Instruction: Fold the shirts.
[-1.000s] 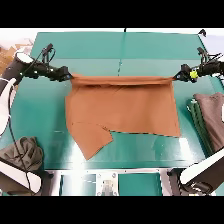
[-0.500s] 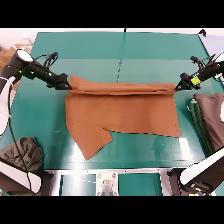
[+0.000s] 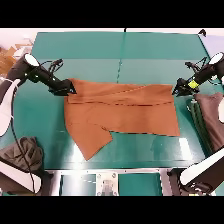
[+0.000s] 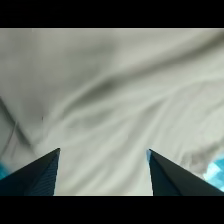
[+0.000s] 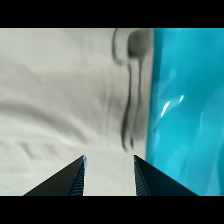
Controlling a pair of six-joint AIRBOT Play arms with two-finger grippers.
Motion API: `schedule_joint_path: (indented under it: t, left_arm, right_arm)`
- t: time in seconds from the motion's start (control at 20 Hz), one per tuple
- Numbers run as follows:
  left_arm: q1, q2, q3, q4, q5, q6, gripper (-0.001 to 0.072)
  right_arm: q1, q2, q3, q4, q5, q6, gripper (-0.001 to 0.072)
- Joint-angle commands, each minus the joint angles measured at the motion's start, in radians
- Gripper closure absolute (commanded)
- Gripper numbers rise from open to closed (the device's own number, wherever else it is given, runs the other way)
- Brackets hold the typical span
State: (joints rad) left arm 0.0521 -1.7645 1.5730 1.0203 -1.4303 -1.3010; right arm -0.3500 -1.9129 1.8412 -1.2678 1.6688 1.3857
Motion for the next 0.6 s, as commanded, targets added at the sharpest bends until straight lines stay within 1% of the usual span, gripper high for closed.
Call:
schedule_joint_path:
  t: [0.0, 0.05, 0.1, 0.2, 0.25, 0.3, 0.4, 0.5, 0.55]
  left_arm:
    - [0.030, 0.012, 0.039, -0.001, -0.185, -0.063, 0.0096]
    - [0.039, 0.020, 0.033, -0.001, -0.236, -0.070, 0.0134]
    - [0.045, 0.033, 0.013, 0.000, -0.266, -0.074, 0.0223]
    - [0.049, 0.103, -0.097, -0.002, -0.247, -0.072, 0.0228]
    - [0.049, 0.154, -0.179, 0.001, -0.240, -0.055, 0.0227]
    - [0.050, 0.208, -0.267, 0.008, -0.228, -0.046, 0.0227]
    - [0.049, 0.340, -0.464, 0.079, -0.189, -0.033, 0.0226]
    - [0.049, 0.484, -0.666, 0.124, -0.095, -0.041, 0.0224]
    - [0.049, 0.557, -0.769, 0.121, -0.021, -0.058, 0.0224]
  right_arm:
    - [-0.005, 0.078, -0.010, 0.002, 0.053, 0.033, 0.0360]
    - [-0.005, 0.119, -0.034, 0.002, 0.053, 0.040, 0.0360]
    - [-0.005, 0.163, -0.071, 0.002, 0.052, 0.048, 0.0360]
    - [-0.006, 0.275, -0.206, -0.001, 0.037, 0.051, 0.0363]
    - [-0.014, 0.348, -0.310, -0.003, 0.011, 0.051, 0.0387]
    - [-0.028, 0.423, -0.422, -0.002, -0.026, 0.053, 0.0387]
    - [-0.069, 0.590, -0.676, -0.002, -0.115, 0.067, 0.0387]
    - [-0.135, 0.758, -0.925, -0.001, -0.207, 0.105, 0.0387]
    - [-0.174, 0.842, -1.042, 0.000, -0.262, 0.161, 0.0387]
